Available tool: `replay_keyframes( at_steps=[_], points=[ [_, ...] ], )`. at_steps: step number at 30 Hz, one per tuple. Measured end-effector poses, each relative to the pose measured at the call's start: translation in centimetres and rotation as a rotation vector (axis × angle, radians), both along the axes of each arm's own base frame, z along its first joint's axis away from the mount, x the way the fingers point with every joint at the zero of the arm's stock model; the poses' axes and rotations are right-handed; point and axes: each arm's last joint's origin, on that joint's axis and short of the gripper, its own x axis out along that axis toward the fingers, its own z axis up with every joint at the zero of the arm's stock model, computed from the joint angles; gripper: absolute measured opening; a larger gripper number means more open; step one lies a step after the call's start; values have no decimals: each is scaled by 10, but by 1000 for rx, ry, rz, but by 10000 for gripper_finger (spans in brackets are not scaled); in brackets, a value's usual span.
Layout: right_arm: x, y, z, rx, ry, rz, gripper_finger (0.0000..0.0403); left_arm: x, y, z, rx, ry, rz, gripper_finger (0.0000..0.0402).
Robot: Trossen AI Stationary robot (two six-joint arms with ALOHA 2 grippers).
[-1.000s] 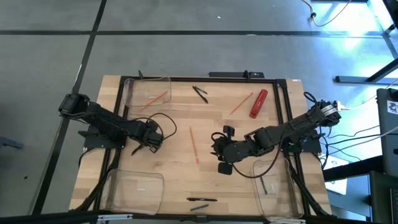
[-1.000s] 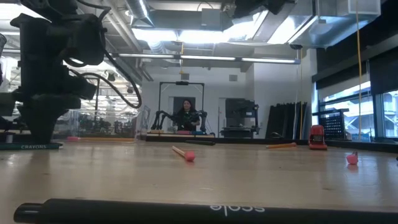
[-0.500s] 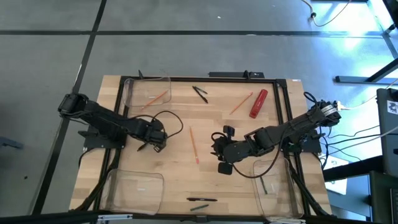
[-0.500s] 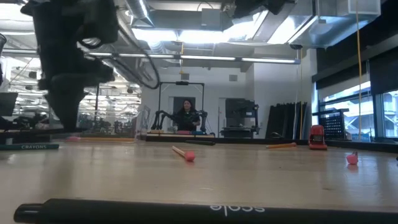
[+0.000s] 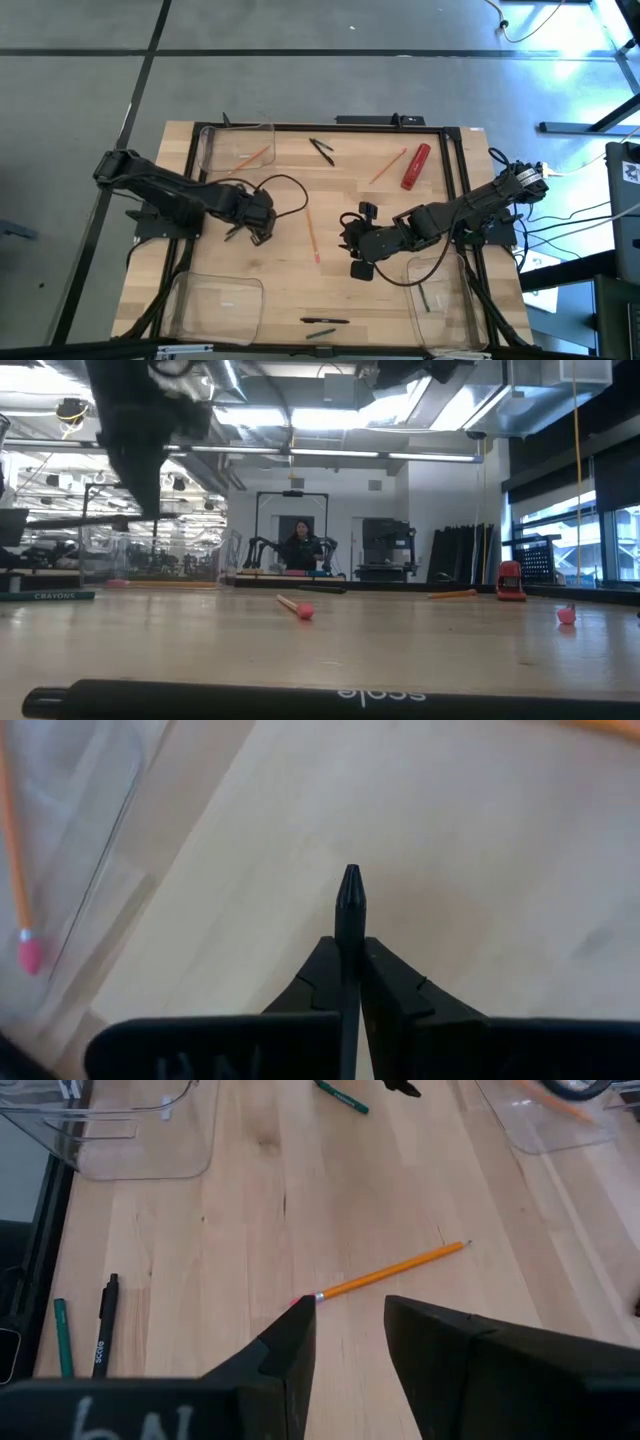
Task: Sort crayons/erasers/pens/pencils in bins
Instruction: Put the black pen into the bottom left transparent bin
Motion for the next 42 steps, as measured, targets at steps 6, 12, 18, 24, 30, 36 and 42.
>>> replay_keyframes(
  at_steps=[6,12,18,24,30,36,42],
  points=[
    [0,0,0,-1,0,1,124,5,-15,28,-5,-40,-81,8],
    [0,0,0,-2,0,2,124,1,-33,49,-29,-40,-159,9],
    [0,0,0,-2,0,2,124,-4,-52,73,-100,-73,-216,9],
    [0,0,0,-16,2,16,124,-11,-78,102,-220,-129,-340,9],
    [0,0,0,-20,2,19,124,-25,-105,111,-287,-160,-399,9],
    [0,0,0,-18,0,19,124,-38,-131,102,-355,-182,-401,9],
    [0,0,0,-18,0,18,124,-44,-147,77,-400,-206,-402,9]
  ],
)
